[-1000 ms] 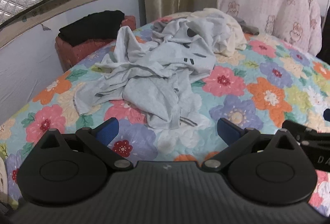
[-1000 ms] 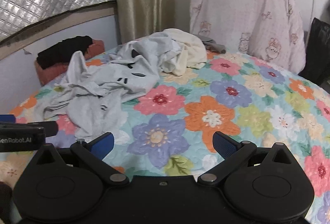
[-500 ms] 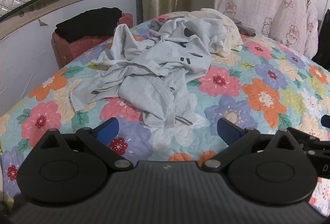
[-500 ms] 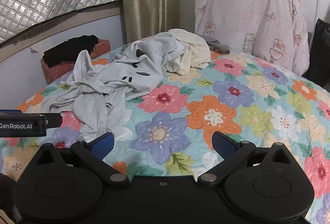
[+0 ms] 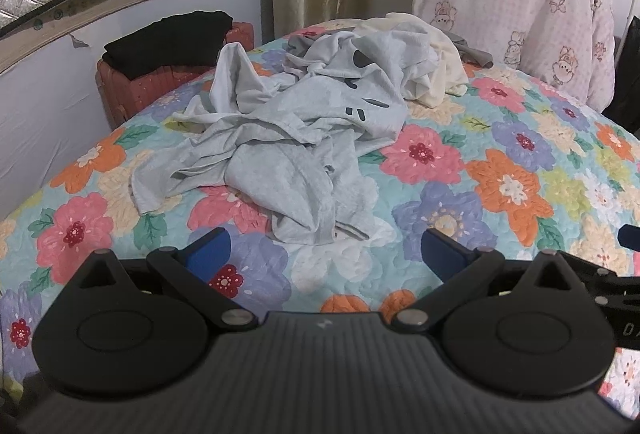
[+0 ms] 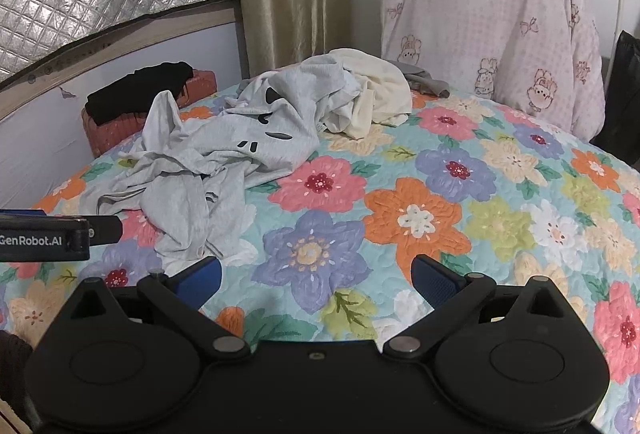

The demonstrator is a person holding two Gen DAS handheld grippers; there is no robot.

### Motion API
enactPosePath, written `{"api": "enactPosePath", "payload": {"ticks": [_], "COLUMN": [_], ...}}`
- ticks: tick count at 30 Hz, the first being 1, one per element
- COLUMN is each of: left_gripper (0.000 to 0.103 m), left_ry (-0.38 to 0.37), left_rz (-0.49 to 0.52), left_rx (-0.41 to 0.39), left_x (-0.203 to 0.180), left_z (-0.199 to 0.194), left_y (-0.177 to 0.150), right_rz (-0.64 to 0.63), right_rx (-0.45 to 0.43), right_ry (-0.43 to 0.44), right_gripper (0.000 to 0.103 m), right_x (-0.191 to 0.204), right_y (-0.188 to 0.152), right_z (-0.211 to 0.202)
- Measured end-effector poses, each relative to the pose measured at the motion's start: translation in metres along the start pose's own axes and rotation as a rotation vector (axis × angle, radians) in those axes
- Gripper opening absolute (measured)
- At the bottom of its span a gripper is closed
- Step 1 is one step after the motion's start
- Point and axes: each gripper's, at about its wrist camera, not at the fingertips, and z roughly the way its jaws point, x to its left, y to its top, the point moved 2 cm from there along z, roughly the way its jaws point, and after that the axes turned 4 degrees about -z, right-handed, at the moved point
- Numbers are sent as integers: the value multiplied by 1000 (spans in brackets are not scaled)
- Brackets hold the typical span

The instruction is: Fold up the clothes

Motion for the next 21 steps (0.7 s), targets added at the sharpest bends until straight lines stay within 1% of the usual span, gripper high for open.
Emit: {"api": "enactPosePath", "payload": {"ticks": [15, 20, 21], "left_gripper": [103, 103, 103], "left_ry": [13, 13, 22], "left_rz": [-4, -13, -19], "left_rx": [36, 45, 47], "left_x": [2, 6, 9], "left_z": [9, 10, 10], "left_y": [-2, -4, -5], "right_rz": [-5, -22, -23], "right_rx": [8, 9, 10], "right_ry": [6, -18, -17], "right_gripper": [102, 102, 102], "right_x": [3, 3, 3], "right_y": [0, 0, -1], "right_z": [1, 4, 7]}}
